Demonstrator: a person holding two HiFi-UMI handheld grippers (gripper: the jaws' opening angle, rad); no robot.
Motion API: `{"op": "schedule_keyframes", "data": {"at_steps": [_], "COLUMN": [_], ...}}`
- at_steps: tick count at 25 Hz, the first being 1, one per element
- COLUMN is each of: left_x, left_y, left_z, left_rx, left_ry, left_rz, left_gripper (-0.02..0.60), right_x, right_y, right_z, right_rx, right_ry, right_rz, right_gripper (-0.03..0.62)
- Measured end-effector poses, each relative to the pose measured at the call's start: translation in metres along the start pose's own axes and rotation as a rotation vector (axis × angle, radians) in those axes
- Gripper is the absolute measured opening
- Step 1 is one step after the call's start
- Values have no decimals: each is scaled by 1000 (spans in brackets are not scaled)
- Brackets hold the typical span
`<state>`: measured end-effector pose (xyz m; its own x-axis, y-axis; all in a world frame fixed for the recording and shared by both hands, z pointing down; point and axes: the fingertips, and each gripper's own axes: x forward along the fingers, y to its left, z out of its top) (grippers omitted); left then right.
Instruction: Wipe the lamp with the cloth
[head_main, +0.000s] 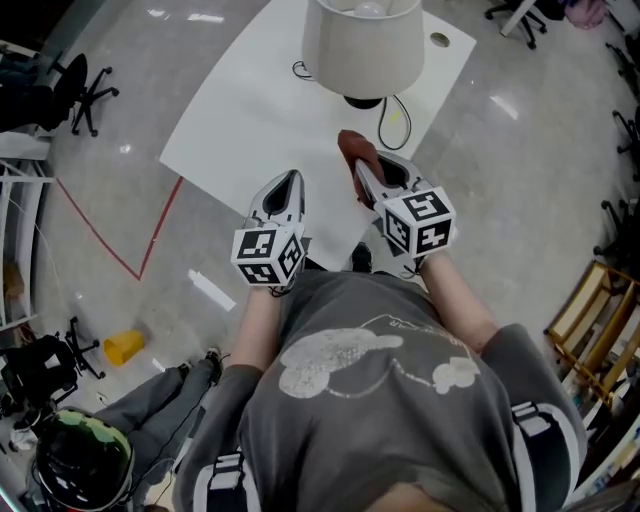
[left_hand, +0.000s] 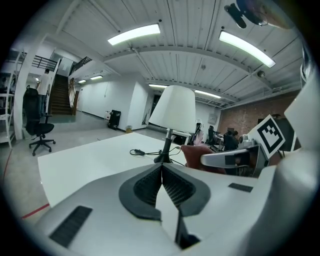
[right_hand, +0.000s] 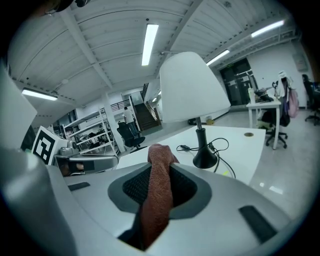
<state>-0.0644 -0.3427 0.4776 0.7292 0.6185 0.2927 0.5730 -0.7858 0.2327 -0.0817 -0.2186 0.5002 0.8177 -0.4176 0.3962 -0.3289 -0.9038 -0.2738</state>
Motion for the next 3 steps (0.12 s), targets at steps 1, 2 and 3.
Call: {"op": "schedule_keyframes", "data": {"at_steps": [1, 2, 3], "left_x": [8, 17, 26], "left_y": [2, 4, 7], "left_z": [4, 8, 13], "left_rx": [2, 4, 7], "left_ry": [-3, -6, -9], "left_rz": [3, 6, 9], "left_gripper": [8, 8, 8], "right_x": [4, 10, 16], "right_y": [-7, -15, -23], "right_z": [3, 6, 11], "right_rx": [3, 5, 6], "right_ry": [0, 1, 1], "right_rz": [-2, -3, -5], "right_gripper": [86, 86, 86]}}
